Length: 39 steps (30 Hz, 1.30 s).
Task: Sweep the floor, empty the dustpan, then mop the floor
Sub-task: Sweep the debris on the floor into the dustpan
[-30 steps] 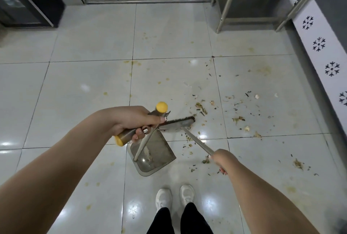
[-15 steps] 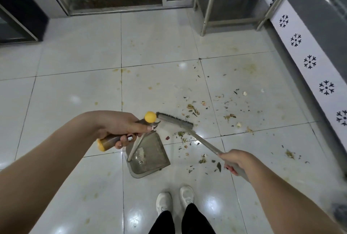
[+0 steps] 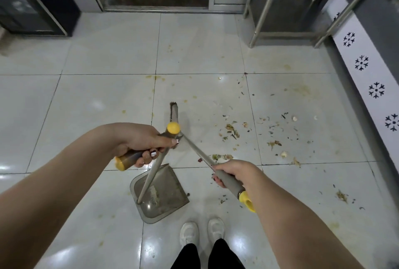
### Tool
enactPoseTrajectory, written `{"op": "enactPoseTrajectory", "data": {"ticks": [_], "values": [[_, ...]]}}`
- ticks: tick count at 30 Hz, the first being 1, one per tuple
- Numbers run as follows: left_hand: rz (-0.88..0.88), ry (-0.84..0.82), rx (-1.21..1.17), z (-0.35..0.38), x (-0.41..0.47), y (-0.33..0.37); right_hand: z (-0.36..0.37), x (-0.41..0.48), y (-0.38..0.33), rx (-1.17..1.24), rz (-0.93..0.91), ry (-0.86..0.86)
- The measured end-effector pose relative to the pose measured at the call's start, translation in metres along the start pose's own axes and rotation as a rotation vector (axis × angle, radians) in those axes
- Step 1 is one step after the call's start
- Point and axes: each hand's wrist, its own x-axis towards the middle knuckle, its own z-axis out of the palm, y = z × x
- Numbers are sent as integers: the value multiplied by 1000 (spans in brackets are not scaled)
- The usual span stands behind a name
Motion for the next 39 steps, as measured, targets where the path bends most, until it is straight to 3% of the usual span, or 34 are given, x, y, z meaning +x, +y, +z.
{"op": "enactPoseTrajectory", "data": {"ticks": [4, 11, 14, 21, 28, 35, 39], "values": [[-10, 19, -38, -5, 0, -12, 28, 11, -18, -71, -5, -30], [-14, -6, -9, -2, 8, -16, 47, 34, -18, -463, -29, 236], [-10, -5, -1, 3, 9, -10, 29, 37, 0, -394, 29, 292], [18, -51, 75, 23, 9, 10, -37, 19, 39, -551, 6, 407], [67, -58, 92, 39, 8, 23, -88, -12, 83, -516, -39, 610], [56, -73, 108, 45, 8, 26, -62, -19, 88, -368, -132, 476], [45, -41, 117, 40, 7, 26, -17, -2, 57, -435, -142, 431]]}}
